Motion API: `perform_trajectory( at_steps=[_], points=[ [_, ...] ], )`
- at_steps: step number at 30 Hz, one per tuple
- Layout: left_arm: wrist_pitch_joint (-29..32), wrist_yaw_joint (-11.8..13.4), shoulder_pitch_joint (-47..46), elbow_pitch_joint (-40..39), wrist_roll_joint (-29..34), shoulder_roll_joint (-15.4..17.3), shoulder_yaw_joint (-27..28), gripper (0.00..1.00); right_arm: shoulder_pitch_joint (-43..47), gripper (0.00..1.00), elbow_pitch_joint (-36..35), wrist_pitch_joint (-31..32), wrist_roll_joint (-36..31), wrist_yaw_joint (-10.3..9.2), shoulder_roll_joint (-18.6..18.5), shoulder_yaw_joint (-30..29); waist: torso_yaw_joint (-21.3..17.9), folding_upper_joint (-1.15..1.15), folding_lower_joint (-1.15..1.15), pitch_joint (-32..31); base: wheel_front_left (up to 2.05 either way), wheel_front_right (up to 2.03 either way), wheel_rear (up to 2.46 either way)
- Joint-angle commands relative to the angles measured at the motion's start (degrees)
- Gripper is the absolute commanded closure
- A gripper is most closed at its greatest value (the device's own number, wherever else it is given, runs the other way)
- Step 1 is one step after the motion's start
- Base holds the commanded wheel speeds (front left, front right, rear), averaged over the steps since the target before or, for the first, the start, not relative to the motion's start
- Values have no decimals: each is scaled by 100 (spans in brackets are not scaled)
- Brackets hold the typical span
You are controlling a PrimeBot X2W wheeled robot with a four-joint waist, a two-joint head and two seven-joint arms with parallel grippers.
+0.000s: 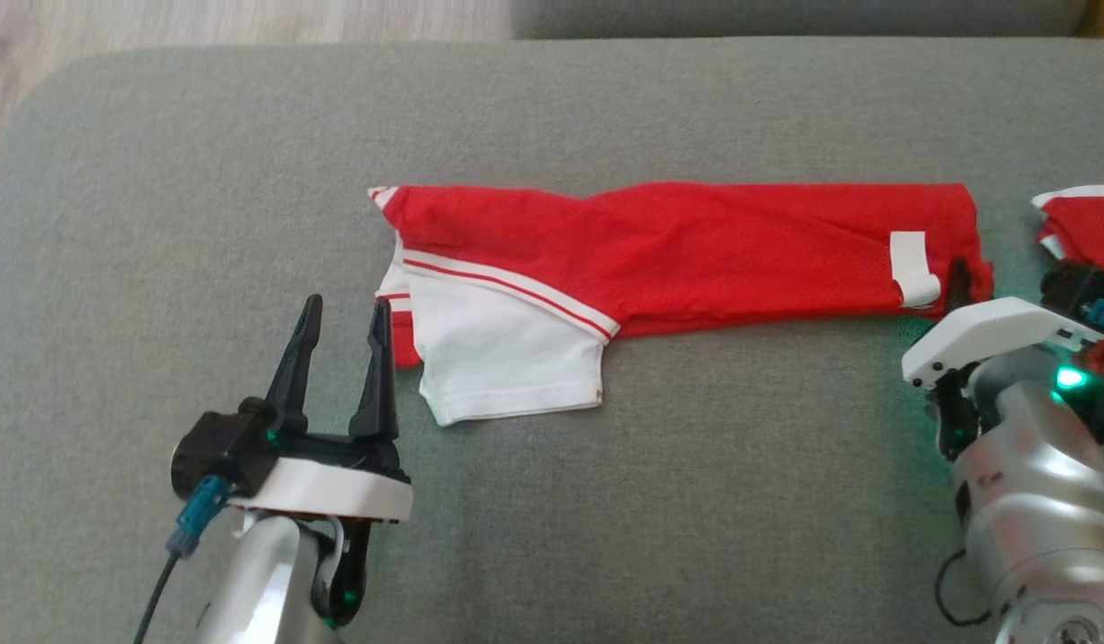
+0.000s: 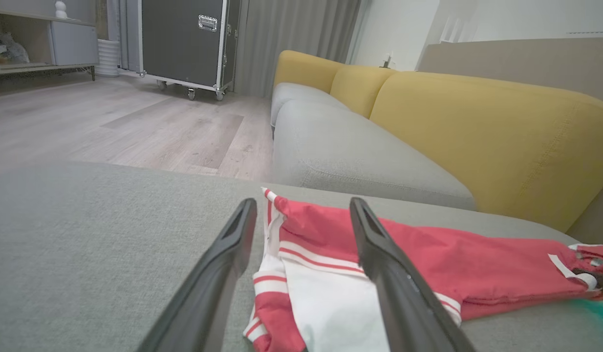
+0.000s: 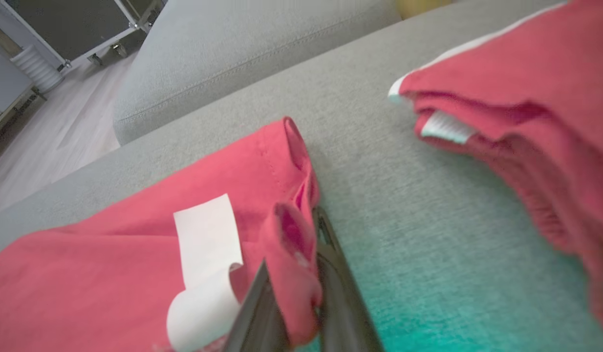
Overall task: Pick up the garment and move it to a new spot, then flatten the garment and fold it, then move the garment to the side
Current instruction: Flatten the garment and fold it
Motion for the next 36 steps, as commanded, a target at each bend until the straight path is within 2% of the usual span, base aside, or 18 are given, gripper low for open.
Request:
perform_trajectory(
  at_steps=[1,4,9,12,19,22,27,30,36],
  points=[
    [-46,-28,-144,-151,0,22,199,0,-77,100,-127,-131,-64,-5,-109,128,-84,0,0,-107,0,0,0],
    [-46,-29,-76,-123,16,22,226,0,34,100,-179,-245,-83,-5,-293,94,-152,0,0,-274,0,0,0],
    [-46,-31,86,-96,38,22,311,0,234,100,-350,-358,-41,-5,-327,75,-279,0,0,-549,0,0,0],
    [-46,-32,162,-121,67,22,354,0,308,100,-449,-383,30,-5,-231,140,-312,0,0,-683,0,0,0],
    [-46,-33,332,-168,164,22,475,0,334,100,-689,-401,458,-5,96,777,-147,0,0,-1032,0,0,0],
    [-46,-33,414,-179,205,31,509,0,400,100,-867,-402,810,-5,163,1313,39,0,0,-1201,0,0,0],
    [-46,-33,493,-149,238,99,504,0,503,100,-1120,-403,2338,-5,172,3047,418,0,0,-1380,0,0,0],
    [-46,-33,512,-156,248,129,490,0,587,100,-1386,-402,3019,-5,172,3877,645,0,0,-1434,0,0,0],
    [-46,-34,481,-145,227,155,401,0,529,100,-1544,-400,3771,-5,173,4990,1154,0,0,-1388,0,0,0]
  ],
)
